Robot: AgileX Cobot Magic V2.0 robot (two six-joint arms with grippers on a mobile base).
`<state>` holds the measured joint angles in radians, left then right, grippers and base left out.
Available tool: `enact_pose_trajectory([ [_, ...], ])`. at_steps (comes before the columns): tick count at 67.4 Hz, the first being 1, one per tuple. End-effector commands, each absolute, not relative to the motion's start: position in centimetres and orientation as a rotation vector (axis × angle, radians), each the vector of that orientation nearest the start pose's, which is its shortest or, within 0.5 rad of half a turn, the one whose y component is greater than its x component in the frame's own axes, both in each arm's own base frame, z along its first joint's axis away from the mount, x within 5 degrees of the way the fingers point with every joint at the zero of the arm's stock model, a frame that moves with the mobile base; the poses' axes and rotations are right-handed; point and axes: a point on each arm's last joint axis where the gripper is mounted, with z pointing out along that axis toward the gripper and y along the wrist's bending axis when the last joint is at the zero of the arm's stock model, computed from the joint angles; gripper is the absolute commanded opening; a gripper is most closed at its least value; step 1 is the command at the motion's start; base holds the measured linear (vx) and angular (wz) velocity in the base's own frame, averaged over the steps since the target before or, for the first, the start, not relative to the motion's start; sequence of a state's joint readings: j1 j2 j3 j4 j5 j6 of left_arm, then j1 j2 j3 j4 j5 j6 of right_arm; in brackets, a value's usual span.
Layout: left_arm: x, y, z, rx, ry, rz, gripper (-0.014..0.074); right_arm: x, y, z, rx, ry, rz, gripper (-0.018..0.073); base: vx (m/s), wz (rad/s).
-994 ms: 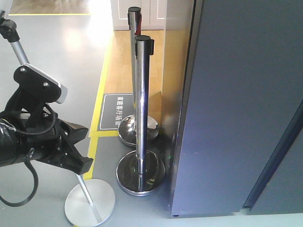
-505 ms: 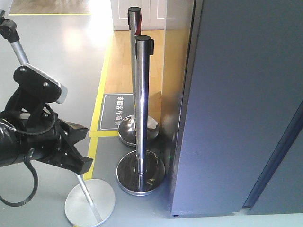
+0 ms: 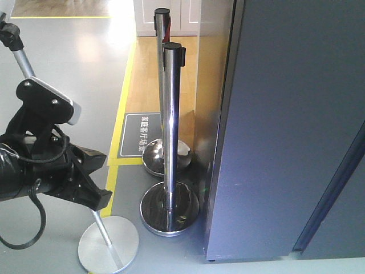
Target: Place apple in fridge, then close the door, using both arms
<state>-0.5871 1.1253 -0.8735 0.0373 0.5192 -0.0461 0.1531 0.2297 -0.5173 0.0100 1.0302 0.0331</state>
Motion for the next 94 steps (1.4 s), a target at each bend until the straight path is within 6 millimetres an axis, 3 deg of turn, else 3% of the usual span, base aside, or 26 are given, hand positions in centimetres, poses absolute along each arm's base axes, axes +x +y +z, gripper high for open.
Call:
enact_pose_trajectory([
  [1,19.3,-12.7,33.9,0.589,2.071,-0.340,-0.0006,3.4,0.6,29.3,-0.128,2.155,0.112,-0.0003,0.00,0.00],
  [6,18.9,-12.1,34.4,0.582,2.048,-0.331,-0.0006,3.4,0.6,29.3,-0.128,2.156,0.112,-0.0003,0.00,0.00],
  [17,17.7,-8.4,34.7,0.401,2.005,-0.311,-0.0006,3.4,0.6,29.3,-0.128,2.158,0.114,-0.0003,0.00,0.00],
  [32,13.0,-3.4,31.6,0.177,1.887,-0.230,-0.0006,3.4,0.6,29.3,-0.128,2.159,0.114,-0.0003,0.00,0.00],
  [42,9.7,-1.5,28.6,0.071,1.800,-0.162,-0.0006,3.4,0.6,29.2,-0.128,2.162,0.114,-0.0003,0.00,0.00],
  [58,6.8,-0.2,23.8,-0.065,1.666,-0.107,-0.0006,3.4,0.6,29.2,-0.128,2.166,0.114,-0.0003,0.00,0.00],
  [75,5.4,0.0,20.9,-0.115,1.503,-0.120,-0.0006,3.4,0.6,29.2,-0.128,2.166,0.114,-0.0003,0.00,0.00],
  [94,5.4,0.0,21.4,-0.102,1.442,-0.112,-0.0006,3.3,0.6,29.2,-0.128,2.169,0.113,-0.0003,0.00,0.00],
])
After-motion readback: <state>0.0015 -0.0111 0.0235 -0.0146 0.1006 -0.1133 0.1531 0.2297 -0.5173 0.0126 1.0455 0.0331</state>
